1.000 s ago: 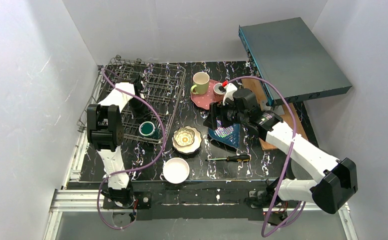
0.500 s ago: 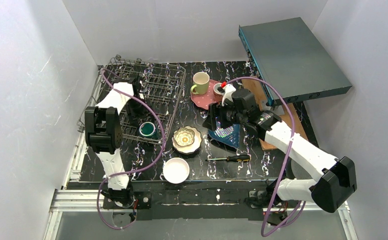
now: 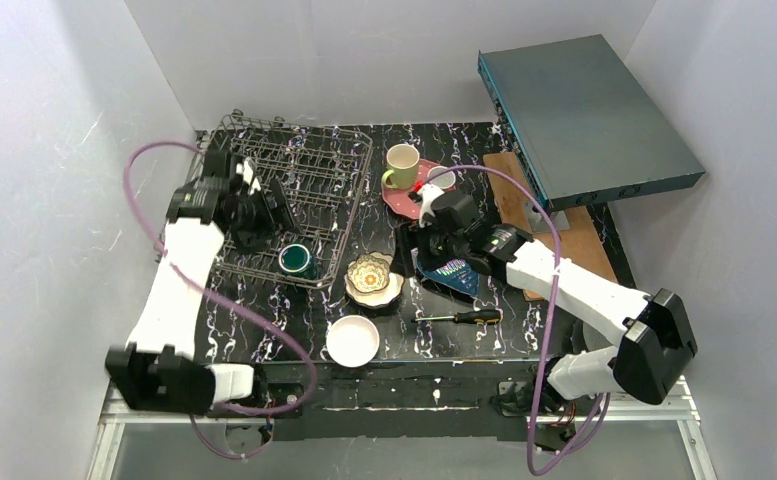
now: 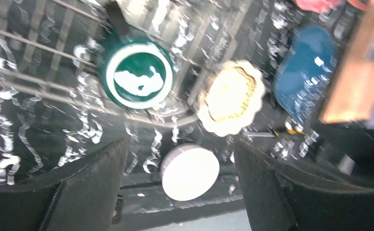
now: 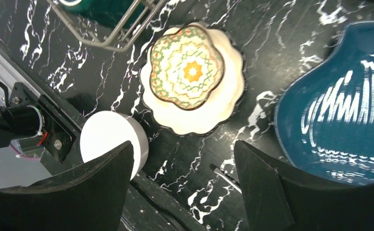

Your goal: Load the mixed dishes into the dish rack

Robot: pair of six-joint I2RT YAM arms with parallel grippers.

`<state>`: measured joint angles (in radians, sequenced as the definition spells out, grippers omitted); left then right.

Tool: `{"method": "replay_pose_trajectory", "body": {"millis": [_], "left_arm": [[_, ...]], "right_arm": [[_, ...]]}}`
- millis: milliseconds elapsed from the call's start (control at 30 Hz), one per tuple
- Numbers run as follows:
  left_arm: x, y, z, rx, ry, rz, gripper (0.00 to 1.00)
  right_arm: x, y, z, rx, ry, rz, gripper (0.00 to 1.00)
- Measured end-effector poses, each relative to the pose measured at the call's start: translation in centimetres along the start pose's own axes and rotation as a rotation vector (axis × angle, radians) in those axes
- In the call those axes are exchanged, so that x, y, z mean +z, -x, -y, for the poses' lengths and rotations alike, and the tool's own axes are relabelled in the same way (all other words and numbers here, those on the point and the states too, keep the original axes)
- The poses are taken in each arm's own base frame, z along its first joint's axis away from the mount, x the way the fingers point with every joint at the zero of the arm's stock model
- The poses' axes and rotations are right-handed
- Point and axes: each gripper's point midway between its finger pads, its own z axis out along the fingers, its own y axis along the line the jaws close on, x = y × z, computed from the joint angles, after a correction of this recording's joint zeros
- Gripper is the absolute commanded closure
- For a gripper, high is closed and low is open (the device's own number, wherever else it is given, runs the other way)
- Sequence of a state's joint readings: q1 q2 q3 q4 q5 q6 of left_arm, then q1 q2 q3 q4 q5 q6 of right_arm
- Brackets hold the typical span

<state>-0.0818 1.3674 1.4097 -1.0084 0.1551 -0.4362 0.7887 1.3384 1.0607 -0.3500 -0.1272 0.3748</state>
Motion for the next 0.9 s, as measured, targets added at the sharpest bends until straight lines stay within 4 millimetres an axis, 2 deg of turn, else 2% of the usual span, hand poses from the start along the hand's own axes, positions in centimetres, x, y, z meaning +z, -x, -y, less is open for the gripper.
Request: {"method": "replay_pose_trajectory", "body": {"millis": [67, 167, 233, 300, 400, 567, 667, 733, 900], "left_arm": [[-2.0, -2.5, 1.3, -0.016, -0.132, 0.038, 0.19], [-3.7, -5.8, 2.1, -0.037, -0.256, 0.047, 0.19], [-4.2, -7.9, 2.0, -0.052, -0.304, 0.044, 0.19], [-4.5, -9.7, 1.8, -0.065, -0.333, 0.038, 0.18], [-5.0, -12.0, 1.3, -0.079, -0.368, 0.036, 0.17], [-5.5, -13.7, 0.9, -0.091, -0.391, 0.042, 0.17], [-5.7, -14.1, 0.8, -0.097, -0.394, 0.041, 0.17], [-5.8, -14.2, 0.8, -0.096, -0.396, 0.044, 0.17], [-6.0, -14.8, 0.6, -0.097, -0.393, 0.041, 0.17]], "right_arm": [[0.6, -0.9, -0.8, -0.005, -0.018, -0.018, 0.18], [1.1, -2.5, -3.0, -0.007, -0.038, -0.035, 0.22], [1.2, -3.5, -4.7, 0.018, -0.035, -0.031, 0.26], [1.5, -5.3, -6.3, 0.078, -0.015, -0.044, 0.29], [2.3, -8.6, -6.8, 0.176, -0.034, -0.120, 0.35], [4.5, -12.3, -6.8, 0.188, -0.132, -0.234, 0.35], [5.2, -14.1, -7.1, 0.149, -0.178, -0.293, 0.42], [5.2, -14.6, -7.3, 0.128, -0.196, -0.312, 0.46], [5.8, -14.1, -8.4, 0.083, -0.232, -0.324, 0.53]]}}
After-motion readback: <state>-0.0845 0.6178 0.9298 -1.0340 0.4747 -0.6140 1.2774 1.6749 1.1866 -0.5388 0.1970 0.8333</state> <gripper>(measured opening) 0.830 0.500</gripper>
